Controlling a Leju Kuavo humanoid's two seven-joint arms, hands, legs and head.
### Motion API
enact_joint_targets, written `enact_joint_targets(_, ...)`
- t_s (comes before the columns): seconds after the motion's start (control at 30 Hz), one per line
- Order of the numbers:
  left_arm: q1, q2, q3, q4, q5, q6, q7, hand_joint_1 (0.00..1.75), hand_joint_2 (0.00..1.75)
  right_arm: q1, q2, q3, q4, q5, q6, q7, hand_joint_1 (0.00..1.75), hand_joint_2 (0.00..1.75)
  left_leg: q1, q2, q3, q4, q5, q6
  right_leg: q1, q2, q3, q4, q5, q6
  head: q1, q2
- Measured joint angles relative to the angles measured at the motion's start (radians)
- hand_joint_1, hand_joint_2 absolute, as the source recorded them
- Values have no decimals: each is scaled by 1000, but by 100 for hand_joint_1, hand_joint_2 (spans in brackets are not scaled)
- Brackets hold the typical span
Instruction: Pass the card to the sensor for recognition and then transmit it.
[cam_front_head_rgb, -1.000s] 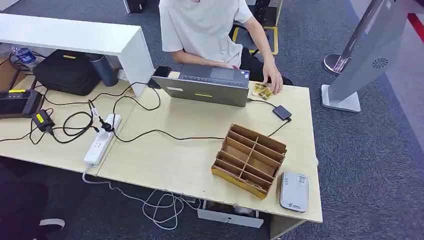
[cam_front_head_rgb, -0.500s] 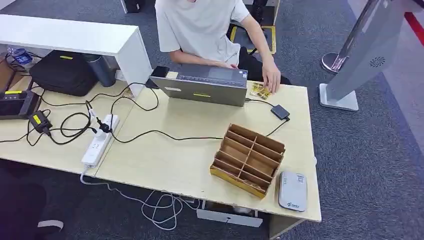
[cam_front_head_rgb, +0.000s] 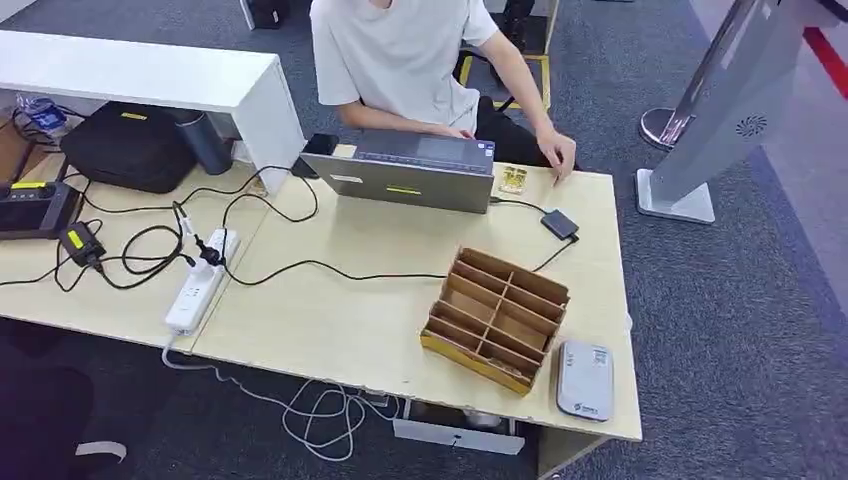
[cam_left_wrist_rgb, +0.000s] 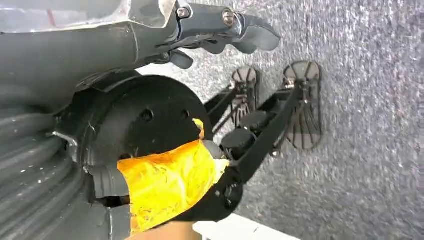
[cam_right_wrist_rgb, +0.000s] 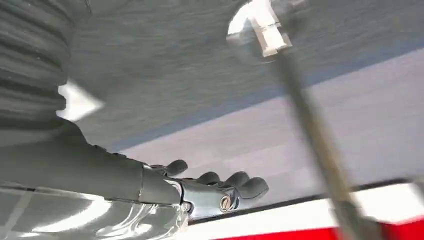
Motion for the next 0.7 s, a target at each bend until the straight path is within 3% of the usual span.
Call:
enact_joint_targets(0.07, 0, 0, 5, 0, 3, -10, -6, 0, 175, -113, -1, -160, -9, 35, 155, -133, 0, 175, 0, 1, 0, 0, 1, 1, 0, 0, 0, 0, 0, 0, -1, 0)
enact_joint_targets(0.13, 0, 1, 6, 0, 2, -11, -8, 0, 175, -185, -21, -294, -13, 49, 223, -212, 0, 175, 0, -6, -3, 0, 3, 1, 0, -6, 0, 0, 0, 1, 0, 0)
enact_joint_targets(0.27, 1, 2, 7, 0, -6, -22, -14, 0, 175, -274, -59, -416, -46, 92, 333, -356, 0, 175, 0, -4, -4, 0, 3, 1, 0, -4, 0, 0, 1, 0, 0, 0)
enact_joint_targets(0.4, 1, 2, 7, 0, -21, -18, -12, 0, 175, -319, -75, -462, -158, 186, 474, -480, 0, 175, 0, -4, -4, 0, 4, 0, 1, -5, -3, 0, 1, 0, 0, 0)
enact_joint_targets(0.53, 1, 2, 7, 0, -39, -11, -5, 0, 175, -348, -100, -474, -265, 295, 523, -587, 0, 175, 0, -4, -6, 0, 4, 0, 1, -4, -1, 1, 1, -1, 0, 0)
enact_joint_targets(0.6, 1, 2, 7, 0, -52, -10, -10, 0, 175, -349, -114, -443, -314, 337, 502, -589, 0, 175, 1, -4, -6, 0, 4, -1, 1, -4, -2, 1, 1, -1, 0, 0)
enact_joint_targets(0.7, 0, 3, 7, 0, -69, -8, -10, 0, 175, -334, -132, -362, -354, 371, 436, -531, 0, 175, 1, -3, -6, 0, 4, -1, 1, -4, -2, 1, 2, -1, 0, 0)
